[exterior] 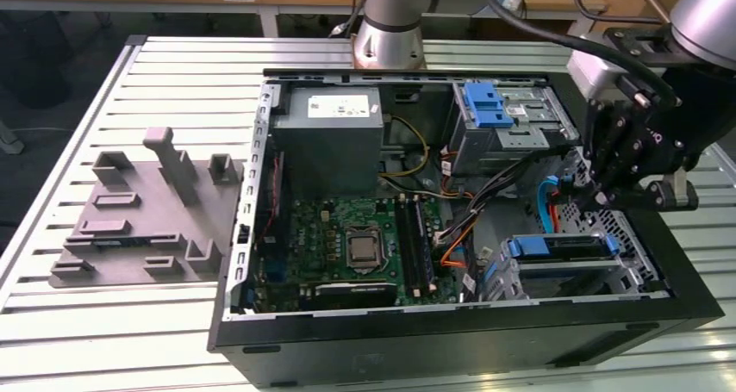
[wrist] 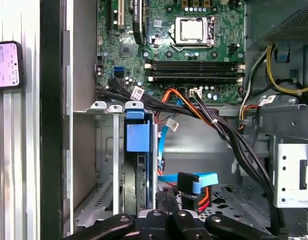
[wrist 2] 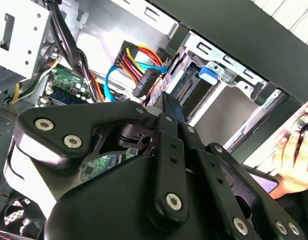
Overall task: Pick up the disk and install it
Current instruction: 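Insert the first disk wire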
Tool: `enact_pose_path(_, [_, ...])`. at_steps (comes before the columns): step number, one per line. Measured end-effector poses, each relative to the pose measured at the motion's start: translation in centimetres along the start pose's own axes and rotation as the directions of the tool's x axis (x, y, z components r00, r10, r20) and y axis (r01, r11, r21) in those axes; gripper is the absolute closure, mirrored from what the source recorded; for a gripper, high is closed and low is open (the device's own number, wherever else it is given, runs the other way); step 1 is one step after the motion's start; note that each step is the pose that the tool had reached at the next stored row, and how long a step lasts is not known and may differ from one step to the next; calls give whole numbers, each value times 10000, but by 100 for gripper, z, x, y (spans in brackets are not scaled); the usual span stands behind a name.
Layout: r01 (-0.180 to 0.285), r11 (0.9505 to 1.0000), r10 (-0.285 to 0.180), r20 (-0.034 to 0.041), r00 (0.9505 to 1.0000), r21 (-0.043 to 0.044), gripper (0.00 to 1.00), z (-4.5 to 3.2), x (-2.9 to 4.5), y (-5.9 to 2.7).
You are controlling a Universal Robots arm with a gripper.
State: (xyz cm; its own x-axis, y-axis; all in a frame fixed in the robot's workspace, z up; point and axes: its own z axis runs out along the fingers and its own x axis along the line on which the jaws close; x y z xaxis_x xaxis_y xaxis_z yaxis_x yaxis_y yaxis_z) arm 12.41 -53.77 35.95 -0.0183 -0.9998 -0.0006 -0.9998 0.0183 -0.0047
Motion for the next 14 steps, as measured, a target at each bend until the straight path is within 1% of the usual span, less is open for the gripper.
enact_pose_path(5, [-9, 10000, 9, -18, 10000, 90, 89, -35, -48, -1])
enact_pose_path(8, [-11, 9999, 12, -25, 10000, 168, 89, -55, -74, 0])
enact_pose_path(11, [-11, 9997, 11, -26, 10000, 256, 89, -57, -106, 0])
enact_pose_path(14, [-9, 9996, 10, -28, 10000, 277, 89, -57, -107, 1])
